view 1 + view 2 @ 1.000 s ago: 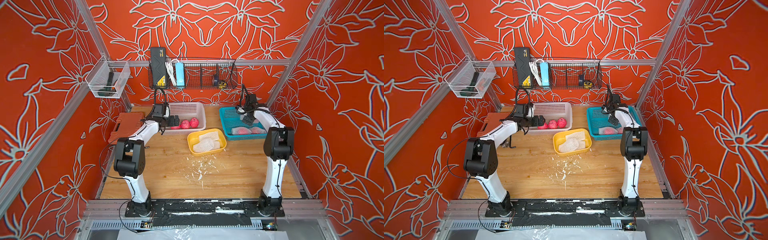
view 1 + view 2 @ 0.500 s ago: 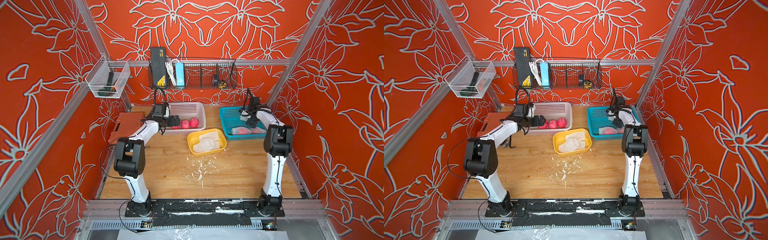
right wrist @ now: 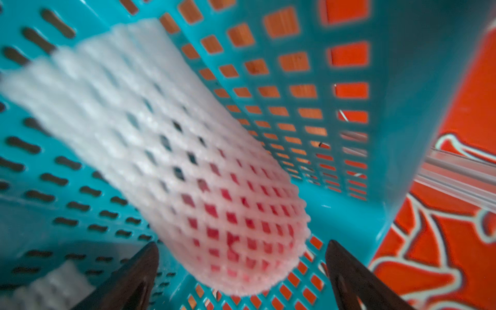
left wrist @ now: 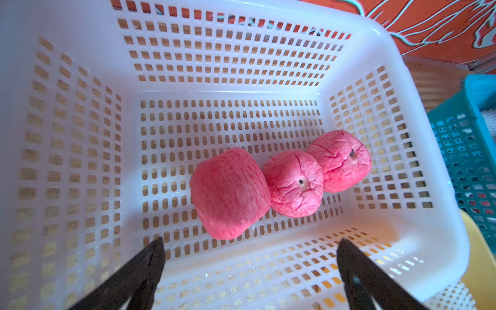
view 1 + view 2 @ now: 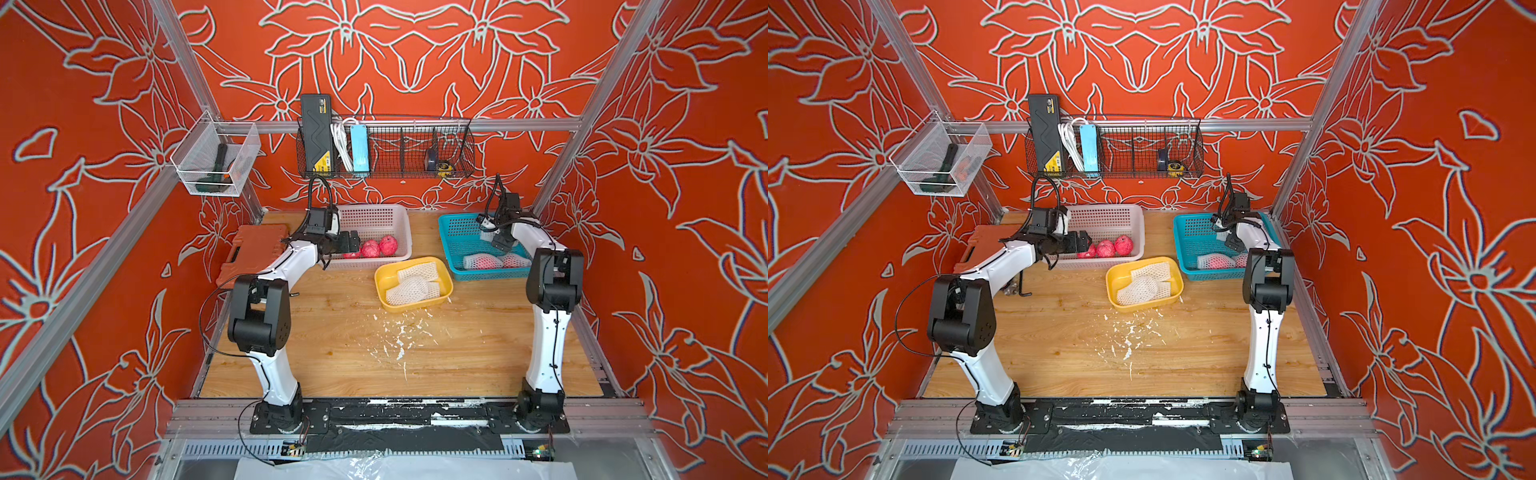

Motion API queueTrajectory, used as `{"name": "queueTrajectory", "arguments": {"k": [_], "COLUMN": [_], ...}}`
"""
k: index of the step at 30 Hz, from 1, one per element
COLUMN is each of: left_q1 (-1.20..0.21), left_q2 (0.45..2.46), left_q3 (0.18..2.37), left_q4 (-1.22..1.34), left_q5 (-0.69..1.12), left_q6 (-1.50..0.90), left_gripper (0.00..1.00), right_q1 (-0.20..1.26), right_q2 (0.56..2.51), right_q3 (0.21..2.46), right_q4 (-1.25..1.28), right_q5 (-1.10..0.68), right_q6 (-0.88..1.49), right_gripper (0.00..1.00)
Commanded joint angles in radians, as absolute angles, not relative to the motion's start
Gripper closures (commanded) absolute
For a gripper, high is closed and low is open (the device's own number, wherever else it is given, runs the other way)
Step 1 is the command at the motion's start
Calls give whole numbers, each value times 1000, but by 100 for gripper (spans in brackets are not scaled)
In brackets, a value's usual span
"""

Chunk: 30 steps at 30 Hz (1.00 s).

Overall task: Remove foam nets from apples
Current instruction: Pick up the apple from the basket.

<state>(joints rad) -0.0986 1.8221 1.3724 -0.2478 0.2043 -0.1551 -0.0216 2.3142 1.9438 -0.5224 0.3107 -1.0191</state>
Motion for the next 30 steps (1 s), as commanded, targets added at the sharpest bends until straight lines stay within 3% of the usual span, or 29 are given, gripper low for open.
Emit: {"name": "queueTrajectory", "arguments": {"k": [1, 19, 30], "left_q1": [-103, -110, -131], "left_q2": [1846, 1858, 1878], "left_q3": [1390, 1416, 1458], "left_q4": [-245, -277, -311], "left_q5": [218, 192, 174], "left_q6": [-152, -134, -125], "left_gripper": [1, 1, 1], "right_q1": [-25, -77, -119], "right_q2": [2377, 2504, 2574], "right_q3": [1978, 2075, 2176], "right_q4": [-555, -480, -567], "right_q5": [259, 296, 212], "right_q6": [-1044, -895, -741], "right_gripper": [3, 1, 10]}}
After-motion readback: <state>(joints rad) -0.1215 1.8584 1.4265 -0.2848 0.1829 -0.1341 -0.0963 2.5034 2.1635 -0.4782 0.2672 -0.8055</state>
